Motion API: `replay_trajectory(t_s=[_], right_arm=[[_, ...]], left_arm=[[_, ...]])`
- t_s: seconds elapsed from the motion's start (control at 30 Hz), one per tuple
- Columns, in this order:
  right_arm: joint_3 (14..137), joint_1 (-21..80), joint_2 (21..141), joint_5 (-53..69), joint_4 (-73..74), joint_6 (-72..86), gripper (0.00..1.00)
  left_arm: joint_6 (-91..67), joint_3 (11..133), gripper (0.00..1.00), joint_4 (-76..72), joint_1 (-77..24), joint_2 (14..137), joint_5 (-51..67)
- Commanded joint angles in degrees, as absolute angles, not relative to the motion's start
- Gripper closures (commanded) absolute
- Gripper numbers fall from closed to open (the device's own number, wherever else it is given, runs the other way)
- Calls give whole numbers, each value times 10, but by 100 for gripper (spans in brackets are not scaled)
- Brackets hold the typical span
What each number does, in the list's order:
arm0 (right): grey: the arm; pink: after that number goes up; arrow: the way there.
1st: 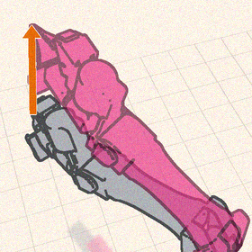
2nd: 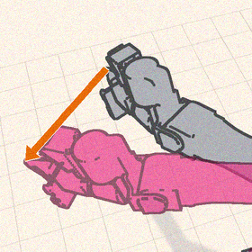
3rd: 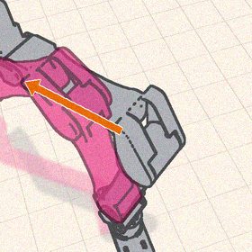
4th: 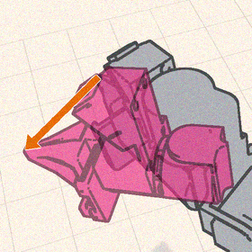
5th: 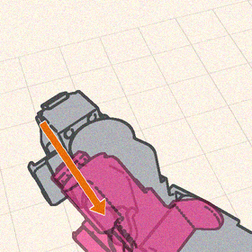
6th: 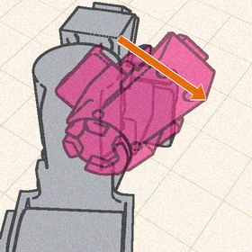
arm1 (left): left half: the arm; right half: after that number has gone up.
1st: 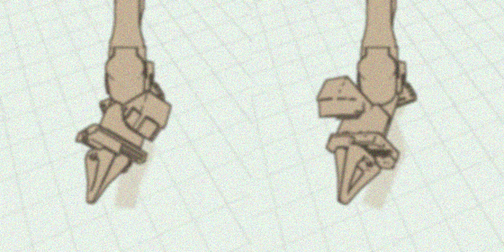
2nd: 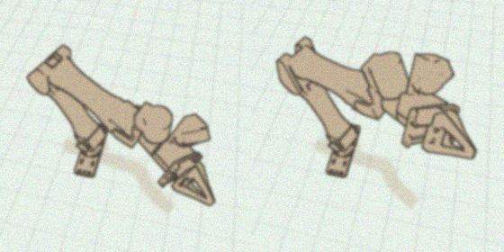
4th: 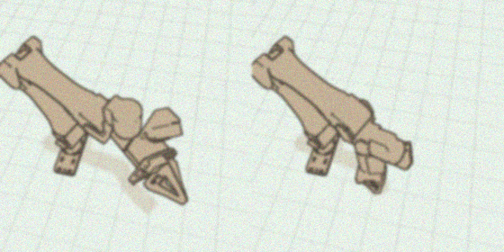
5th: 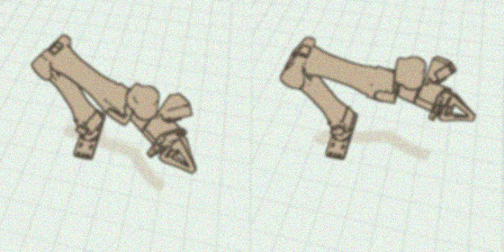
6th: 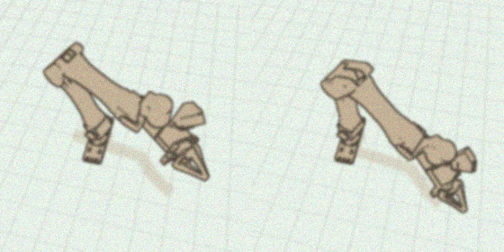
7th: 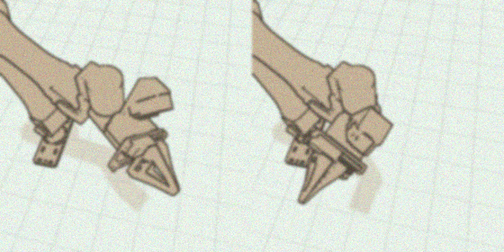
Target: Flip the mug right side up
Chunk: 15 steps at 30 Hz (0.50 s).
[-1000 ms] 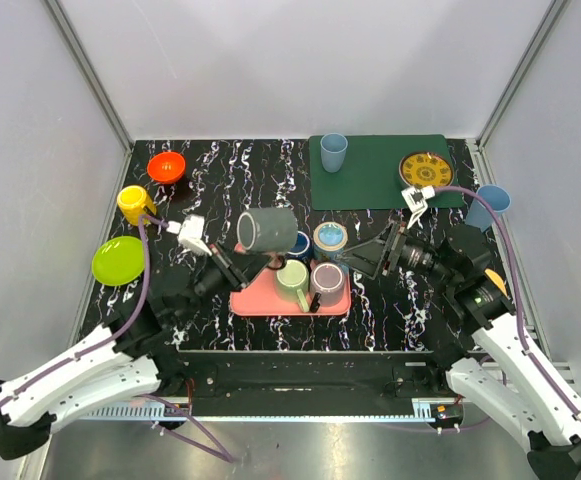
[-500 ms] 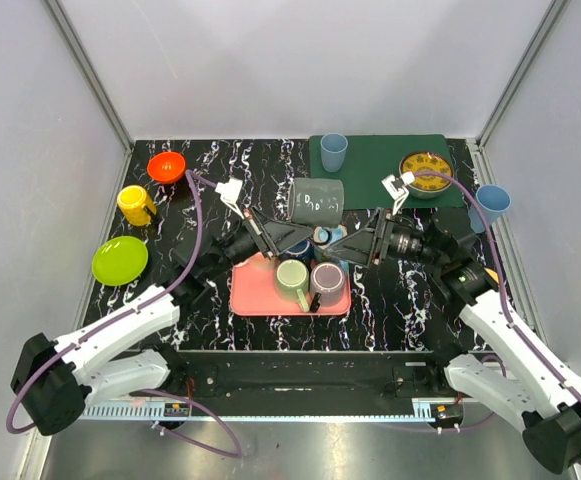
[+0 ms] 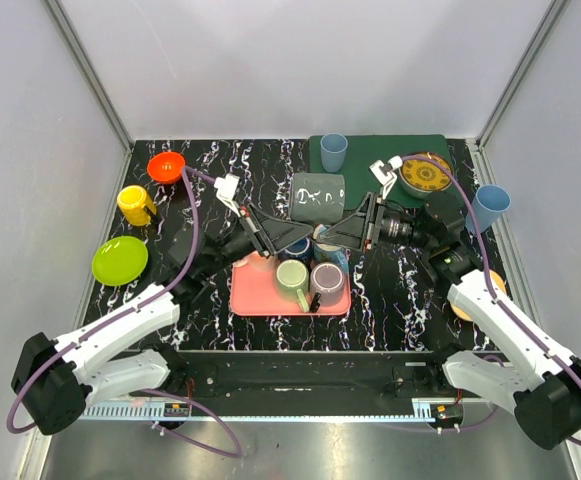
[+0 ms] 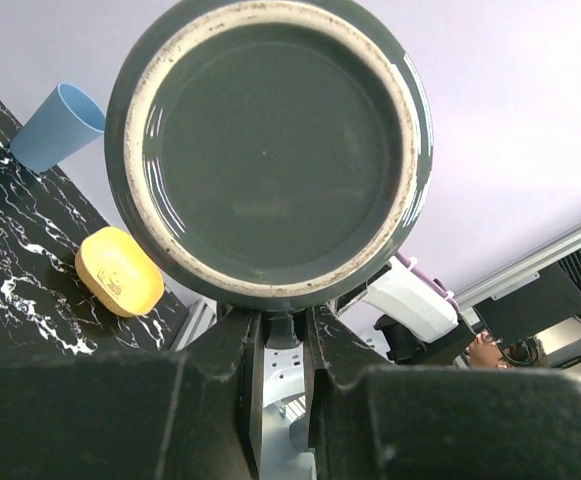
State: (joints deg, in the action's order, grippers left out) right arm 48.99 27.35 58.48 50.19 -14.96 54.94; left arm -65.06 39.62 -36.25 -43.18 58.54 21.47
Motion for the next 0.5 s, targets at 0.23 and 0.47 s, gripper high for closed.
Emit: replay_trajectory(t_s=[0.23, 0.47], right_arm=[[513, 276, 617, 524, -274, 622, 64], [496, 276, 606, 469, -293, 628, 51]], left_arm=[[-646, 426, 100, -444, -461, 610, 255], [-624, 430, 100, -431, -490, 627, 252]])
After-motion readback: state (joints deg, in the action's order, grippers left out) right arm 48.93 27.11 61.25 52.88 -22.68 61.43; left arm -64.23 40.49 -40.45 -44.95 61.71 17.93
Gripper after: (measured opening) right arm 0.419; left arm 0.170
